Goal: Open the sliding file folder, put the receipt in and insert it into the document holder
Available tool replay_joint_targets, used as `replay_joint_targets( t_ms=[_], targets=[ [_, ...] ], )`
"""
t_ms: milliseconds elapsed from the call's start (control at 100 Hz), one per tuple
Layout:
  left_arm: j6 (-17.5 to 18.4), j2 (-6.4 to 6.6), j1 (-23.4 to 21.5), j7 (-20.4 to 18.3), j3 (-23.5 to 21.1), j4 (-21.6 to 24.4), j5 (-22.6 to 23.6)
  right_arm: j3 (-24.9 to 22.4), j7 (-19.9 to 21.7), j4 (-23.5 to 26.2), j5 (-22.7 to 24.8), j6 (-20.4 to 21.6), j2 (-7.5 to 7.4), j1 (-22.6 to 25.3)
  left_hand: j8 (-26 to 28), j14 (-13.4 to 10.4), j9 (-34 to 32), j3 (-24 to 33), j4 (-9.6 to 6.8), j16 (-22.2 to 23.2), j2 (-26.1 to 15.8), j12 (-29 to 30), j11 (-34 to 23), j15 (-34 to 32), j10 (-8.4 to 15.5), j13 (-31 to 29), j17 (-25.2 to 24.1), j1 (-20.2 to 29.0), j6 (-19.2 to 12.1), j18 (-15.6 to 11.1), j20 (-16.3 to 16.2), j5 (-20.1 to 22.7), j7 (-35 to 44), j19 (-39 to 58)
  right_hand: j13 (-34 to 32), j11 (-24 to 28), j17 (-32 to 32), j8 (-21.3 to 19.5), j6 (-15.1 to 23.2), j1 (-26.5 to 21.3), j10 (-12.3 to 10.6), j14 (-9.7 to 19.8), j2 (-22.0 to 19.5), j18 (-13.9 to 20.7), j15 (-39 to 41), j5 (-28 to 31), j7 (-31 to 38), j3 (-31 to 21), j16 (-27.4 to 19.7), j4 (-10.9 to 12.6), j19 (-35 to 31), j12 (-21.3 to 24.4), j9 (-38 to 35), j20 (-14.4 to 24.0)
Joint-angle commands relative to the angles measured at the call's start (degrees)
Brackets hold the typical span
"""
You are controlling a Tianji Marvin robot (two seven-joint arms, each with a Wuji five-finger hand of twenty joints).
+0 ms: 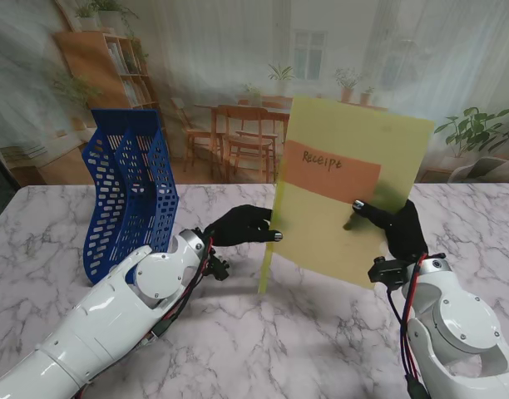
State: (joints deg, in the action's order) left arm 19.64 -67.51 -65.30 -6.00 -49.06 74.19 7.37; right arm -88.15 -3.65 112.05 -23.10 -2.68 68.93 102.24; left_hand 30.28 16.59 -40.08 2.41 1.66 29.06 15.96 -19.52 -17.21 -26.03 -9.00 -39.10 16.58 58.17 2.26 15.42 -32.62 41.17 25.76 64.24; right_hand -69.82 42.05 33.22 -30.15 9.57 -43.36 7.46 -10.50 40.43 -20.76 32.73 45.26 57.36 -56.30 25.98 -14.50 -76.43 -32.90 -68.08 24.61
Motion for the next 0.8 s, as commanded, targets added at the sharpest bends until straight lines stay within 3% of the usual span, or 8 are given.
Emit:
replay_joint_targets(
  t_ms=[0,120,340,530,610,790],
  targets=[
    [-0.80,0.03,-0.64,-0.94,-0.19,0.08,-2.68,-0.21,-0.34,0.26,-0.22,0.18,0.28,0.47,0.98,0.27,-1.18,0.50,-1.35,0.43,0.08,0.81,1.05,-0.84,0.60,-0.76,-0.72,2.42,-2.01,0.74,0.61,2.11,2.24,-0.28,-2.36,3.77,0.89,-2.81,6.78,-2.75,-1.97,2.62,-4.06,2.46,3.41,0.59,6.38,-3.87,1.58,0.83,-0.26,-1.28,0.37,-0.51],
    [-1.32,0.07,-0.88,-1.03,-0.59,0.48,-2.97,-0.56,-0.20,0.40,-0.47,0.38,0.25,0.77,-0.54,0.19,-2.90,-0.42,-2.11,0.64,-1.31,0.55,0.14,-1.26,0.71,-1.41,-0.46,4.91,-0.66,0.68,0.55,4.04,6.66,-0.20,-2.37,3.75,1.09,-2.72,6.76,-2.73,-1.98,2.62,-4.15,2.40,3.37,0.62,6.40,-3.76,1.66,0.85,-0.30,-1.26,0.36,-0.63],
    [-1.93,0.10,-1.44,-0.96,-1.10,1.01,-3.18,-0.68,-0.52,0.56,-0.26,0.72,0.30,1.02,-3.38,0.32,-3.42,0.40,-2.07,0.61,-3.08,0.43,-0.05,-1.38,0.41,-1.60,-0.37,7.84,-1.45,0.79,0.64,4.54,6.92,-0.37,-2.50,3.73,1.34,-2.66,6.64,-2.80,-1.76,2.50,-4.25,2.31,3.35,0.55,6.46,-3.71,1.79,0.89,-0.29,-1.26,0.35,-0.84],
    [-1.85,-0.01,-1.75,-0.94,-0.96,1.48,-4.04,-0.67,-1.04,0.44,-0.12,0.97,0.40,1.21,-2.81,-0.07,-9.68,0.63,-2.55,2.22,-2.61,-1.70,-3.42,-5.02,0.04,-5.73,1.85,9.63,-0.89,1.18,-0.71,4.86,8.78,2.85,-2.56,3.75,1.35,-2.56,6.52,-2.84,-1.76,2.42,-4.36,2.19,3.34,0.48,6.47,-3.68,1.89,0.90,-0.31,-1.26,0.33,-0.99],
    [-1.19,-0.10,-1.51,-0.44,-0.49,1.30,-3.44,-0.76,-1.20,0.23,-0.12,1.42,0.43,1.29,-2.68,-0.74,-12.22,0.82,-2.65,3.02,-2.36,-6.66,-3.25,-6.20,2.98,-6.39,2.56,9.43,-1.16,0.63,-1.14,4.61,10.67,4.01,-2.44,3.72,1.37,-2.53,6.46,-2.85,-1.69,2.31,-4.39,2.18,3.26,0.46,6.49,-3.68,1.90,0.91,-0.31,-1.24,0.34,-1.06],
    [-0.78,-0.27,-1.33,0.07,-0.09,1.34,-3.34,-0.85,-1.51,-0.33,1.45,2.46,0.38,1.51,-1.33,-1.11,-13.35,1.30,-2.82,3.33,-2.32,-8.65,-3.25,-6.49,4.02,-6.31,2.66,9.68,-1.95,0.32,-1.27,4.17,12.55,4.40,-2.61,3.85,1.37,-2.47,6.28,-2.92,-1.49,2.17,-4.43,2.12,3.33,0.46,6.53,-3.72,2.01,0.92,-0.34,-1.33,0.34,-1.17]
  ],
)
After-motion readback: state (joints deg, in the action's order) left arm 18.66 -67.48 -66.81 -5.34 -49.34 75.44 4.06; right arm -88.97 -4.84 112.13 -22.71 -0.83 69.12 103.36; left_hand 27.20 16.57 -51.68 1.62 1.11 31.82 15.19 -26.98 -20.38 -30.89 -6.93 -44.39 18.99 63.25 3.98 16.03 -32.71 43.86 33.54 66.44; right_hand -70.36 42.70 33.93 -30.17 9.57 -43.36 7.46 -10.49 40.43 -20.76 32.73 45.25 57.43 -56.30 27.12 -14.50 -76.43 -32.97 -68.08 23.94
